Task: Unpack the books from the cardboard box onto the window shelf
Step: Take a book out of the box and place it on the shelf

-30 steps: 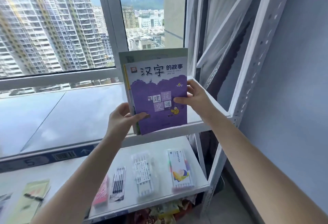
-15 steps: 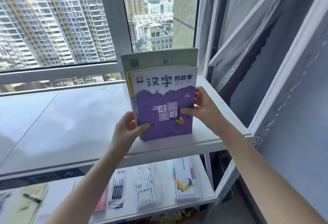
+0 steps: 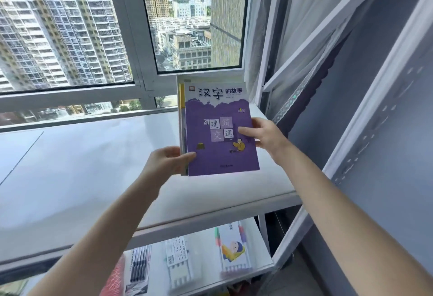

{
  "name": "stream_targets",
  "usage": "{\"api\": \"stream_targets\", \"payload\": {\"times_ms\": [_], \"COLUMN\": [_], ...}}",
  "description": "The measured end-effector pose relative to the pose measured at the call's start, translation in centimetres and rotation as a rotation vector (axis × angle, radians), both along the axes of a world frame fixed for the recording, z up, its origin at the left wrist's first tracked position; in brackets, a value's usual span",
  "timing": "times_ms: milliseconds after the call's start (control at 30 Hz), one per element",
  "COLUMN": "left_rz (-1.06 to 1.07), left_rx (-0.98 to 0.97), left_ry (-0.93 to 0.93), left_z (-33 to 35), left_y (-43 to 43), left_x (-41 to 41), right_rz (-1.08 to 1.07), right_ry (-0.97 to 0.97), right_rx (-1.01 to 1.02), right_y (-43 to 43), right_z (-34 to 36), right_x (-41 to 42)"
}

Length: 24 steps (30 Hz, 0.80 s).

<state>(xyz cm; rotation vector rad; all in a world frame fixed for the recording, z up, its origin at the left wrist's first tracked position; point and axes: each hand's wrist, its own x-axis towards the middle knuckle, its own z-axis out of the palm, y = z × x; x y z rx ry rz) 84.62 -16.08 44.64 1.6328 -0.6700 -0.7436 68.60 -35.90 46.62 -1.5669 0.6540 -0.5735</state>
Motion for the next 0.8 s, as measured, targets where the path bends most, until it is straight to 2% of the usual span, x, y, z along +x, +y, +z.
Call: {"api": "stream_targets", "payload": {"times_ms": [300, 400, 500, 633, 667, 733, 767, 800], "left_rz": [-0.013, -0.025, -0.078, -0.109, -0.143, -0.19, -0.178, -0.162], "left_rx": [0.169, 0.211, 0.278, 0.434, 0.519, 0.708, 0.746, 0.738], "left_ry": [0.277, 0.294, 0.223, -0.014, -0.16, -0.59, -0.795, -0.924], "left_z": [0.2, -1.0, -1.7, -1.2, -0.8, 0.2, 0.6, 1.1], "left_y": [-12.6, -15.1, -16.4, -17.4, -17.3, -16.7, -16.2, -15.5], "left_x": [4.3, 5.0, 4.9, 4.8, 4.7, 4.2, 4.0, 3.9], "right_rz": [-0.181, -0.207, -0.227, -0.257, -0.263, -0.268, -0.267, -0.254], "right_ry": [0.296, 0.42, 0.506, 0.59, 0.613, 0.67, 0.687, 0.691], "right_rx": [0.206, 0.199, 0.16, 0.069, 0.019, -0.148, -0.229, -0.295], "right_y": [-10.8, -13.0, -14.3, -15.1, -15.2, -15.1, -14.8, -14.4], "right_z": [0.6, 0.0, -0.3, -0.7, -0.8, -0.7, -0.4, 0.0], "right_x": [6.4, 6.9, 7.2, 7.5, 7.5, 7.2, 7.0, 6.8]}}
